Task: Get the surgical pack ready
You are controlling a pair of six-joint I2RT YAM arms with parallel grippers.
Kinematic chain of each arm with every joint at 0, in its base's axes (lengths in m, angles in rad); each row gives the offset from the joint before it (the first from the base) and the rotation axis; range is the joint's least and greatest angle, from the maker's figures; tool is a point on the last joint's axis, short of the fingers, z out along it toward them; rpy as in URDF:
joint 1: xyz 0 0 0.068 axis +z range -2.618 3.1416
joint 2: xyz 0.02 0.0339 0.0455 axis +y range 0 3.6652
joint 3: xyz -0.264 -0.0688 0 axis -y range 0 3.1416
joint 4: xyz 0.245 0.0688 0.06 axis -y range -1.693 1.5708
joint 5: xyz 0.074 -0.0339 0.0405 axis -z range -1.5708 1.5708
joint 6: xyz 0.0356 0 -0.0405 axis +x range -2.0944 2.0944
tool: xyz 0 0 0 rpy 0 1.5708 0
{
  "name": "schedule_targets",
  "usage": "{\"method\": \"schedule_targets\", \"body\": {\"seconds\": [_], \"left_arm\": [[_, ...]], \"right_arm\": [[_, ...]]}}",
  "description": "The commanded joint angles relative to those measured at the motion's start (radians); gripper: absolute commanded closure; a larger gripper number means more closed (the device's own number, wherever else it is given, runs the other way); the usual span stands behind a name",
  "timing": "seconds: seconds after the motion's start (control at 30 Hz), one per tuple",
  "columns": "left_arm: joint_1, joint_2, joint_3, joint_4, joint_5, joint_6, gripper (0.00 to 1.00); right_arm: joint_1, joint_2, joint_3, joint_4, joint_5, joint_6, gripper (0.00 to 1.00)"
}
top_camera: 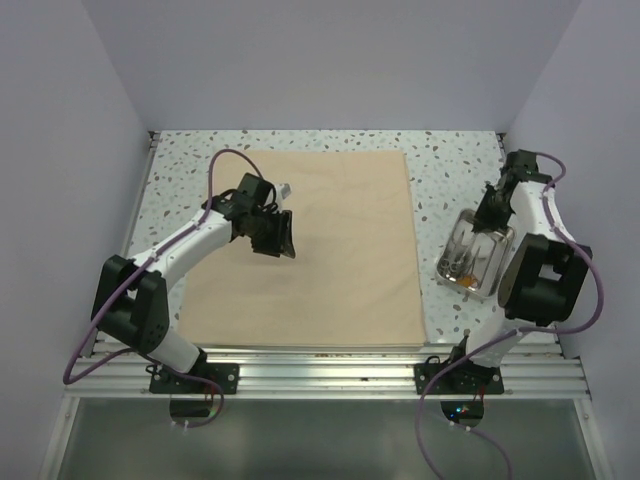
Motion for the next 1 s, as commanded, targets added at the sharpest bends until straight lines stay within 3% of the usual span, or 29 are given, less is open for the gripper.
{"method": "schedule_targets", "body": {"seconds": [0.0,0.2,0.23,0.33,0.5,0.63,0.8,0.97], "left_arm": [[0.009,-0.040,-0.001,0.029,0.025,0.030,0.51],[0.009,-0.055,-0.015,0.024,0.022,0.012,0.51],[0.009,-0.058,-0.021,0.026,0.022,0.010,0.52],[0.009,-0.065,-0.027,0.032,0.017,0.004,0.52],[0.009,-0.057,-0.035,0.055,0.032,-0.002,0.51],[0.009,-0.045,-0.030,0.066,0.038,-0.004,0.51],[0.009,-0.052,-0.036,0.066,0.036,-0.005,0.51],[0.010,-0.072,-0.049,0.043,0.023,-0.005,0.51]], "right_arm": [[-0.003,0.112,0.040,0.020,-0.088,-0.064,1.00],[-0.036,0.213,0.063,0.055,-0.168,-0.058,0.91],[-0.040,0.216,0.065,0.052,-0.162,-0.055,0.75],[-0.041,0.207,0.081,0.003,-0.048,-0.023,0.49],[-0.049,0.078,0.063,-0.085,0.207,0.043,0.37],[-0.098,0.055,0.008,-0.117,0.287,0.048,0.35],[-0.155,0.046,-0.081,-0.053,0.261,0.020,0.33],[-0.167,0.135,-0.092,-0.024,0.228,0.011,0.35]]}}
